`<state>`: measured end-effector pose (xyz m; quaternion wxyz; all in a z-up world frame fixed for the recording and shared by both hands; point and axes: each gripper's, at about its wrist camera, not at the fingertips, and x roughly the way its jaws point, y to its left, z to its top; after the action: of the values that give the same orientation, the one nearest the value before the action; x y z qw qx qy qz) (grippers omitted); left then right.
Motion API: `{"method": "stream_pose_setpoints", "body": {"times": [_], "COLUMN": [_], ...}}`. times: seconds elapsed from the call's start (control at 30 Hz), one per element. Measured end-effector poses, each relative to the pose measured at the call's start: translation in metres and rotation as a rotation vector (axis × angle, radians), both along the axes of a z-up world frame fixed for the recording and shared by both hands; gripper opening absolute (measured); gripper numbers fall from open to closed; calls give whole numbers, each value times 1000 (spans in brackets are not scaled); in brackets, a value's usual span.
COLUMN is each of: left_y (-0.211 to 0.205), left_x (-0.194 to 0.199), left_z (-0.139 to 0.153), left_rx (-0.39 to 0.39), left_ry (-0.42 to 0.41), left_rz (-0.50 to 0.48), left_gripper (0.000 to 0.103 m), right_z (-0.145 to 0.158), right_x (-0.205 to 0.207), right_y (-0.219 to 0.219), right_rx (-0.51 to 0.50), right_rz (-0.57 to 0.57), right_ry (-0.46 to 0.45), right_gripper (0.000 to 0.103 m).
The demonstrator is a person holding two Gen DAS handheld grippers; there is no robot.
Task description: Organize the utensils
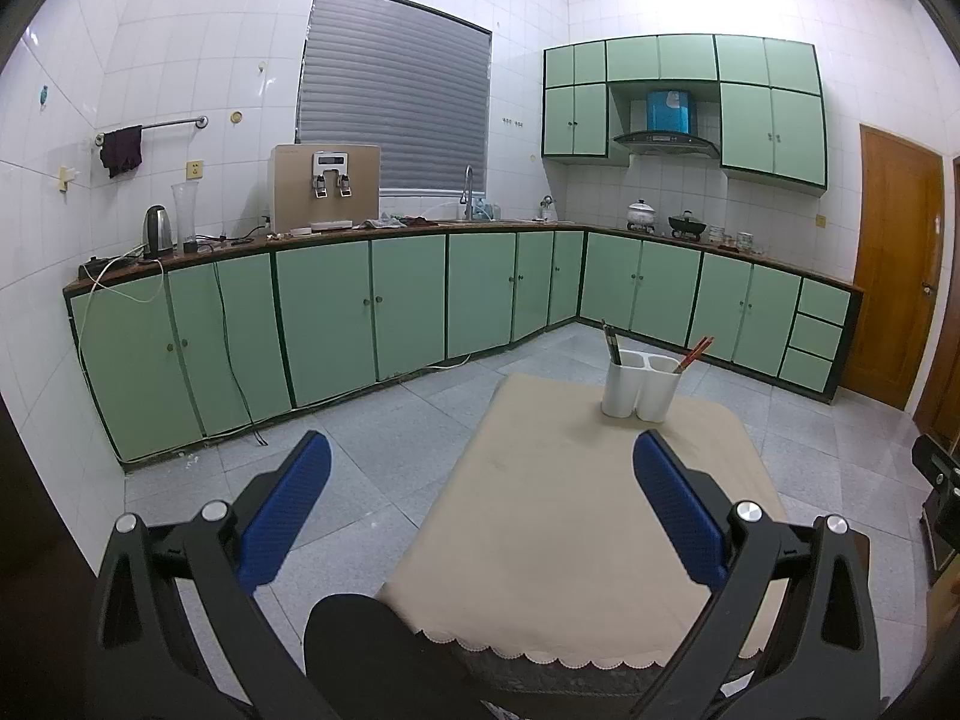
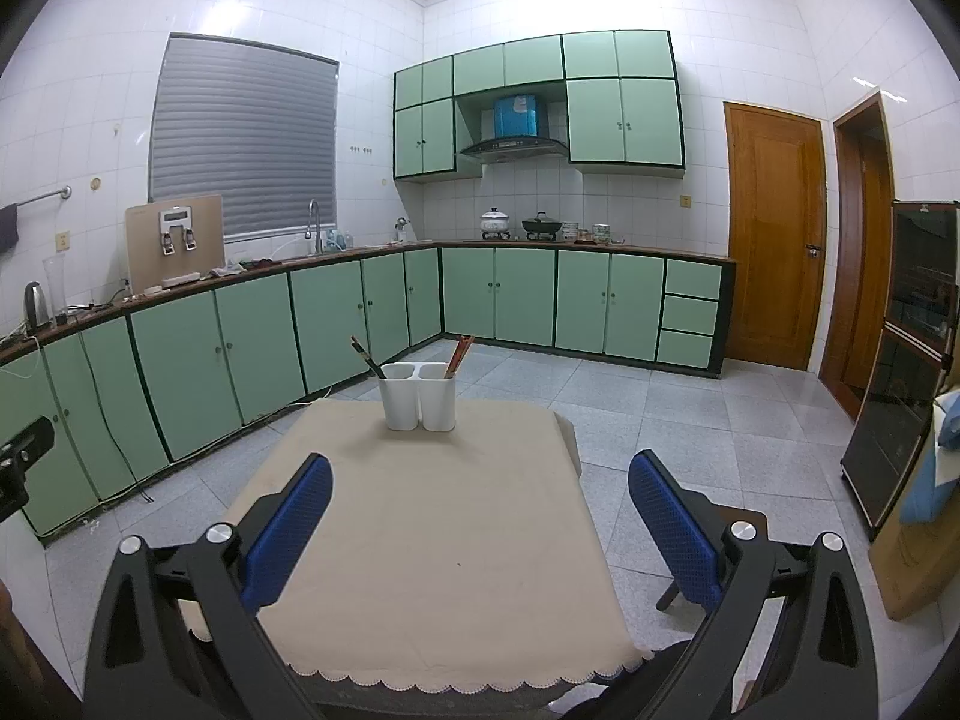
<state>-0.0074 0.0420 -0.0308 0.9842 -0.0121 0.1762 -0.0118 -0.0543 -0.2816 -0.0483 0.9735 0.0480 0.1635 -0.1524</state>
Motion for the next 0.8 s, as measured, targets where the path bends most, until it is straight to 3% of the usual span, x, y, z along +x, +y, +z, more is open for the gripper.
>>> {"method": "stream_pose_setpoints", "body": {"times": [0.8], "left_y": [-3], "left_x": [0], "left_z": [-1], "left_rx": [0], "left_ry": [5], "left_rz": [-4], "left_gripper": [98], "right_z": [-2], "right_x": [1], "right_y": [2], "right_rx": [3], "right_rz": [-4], "right_ry": [1], "right_gripper": [97]}}
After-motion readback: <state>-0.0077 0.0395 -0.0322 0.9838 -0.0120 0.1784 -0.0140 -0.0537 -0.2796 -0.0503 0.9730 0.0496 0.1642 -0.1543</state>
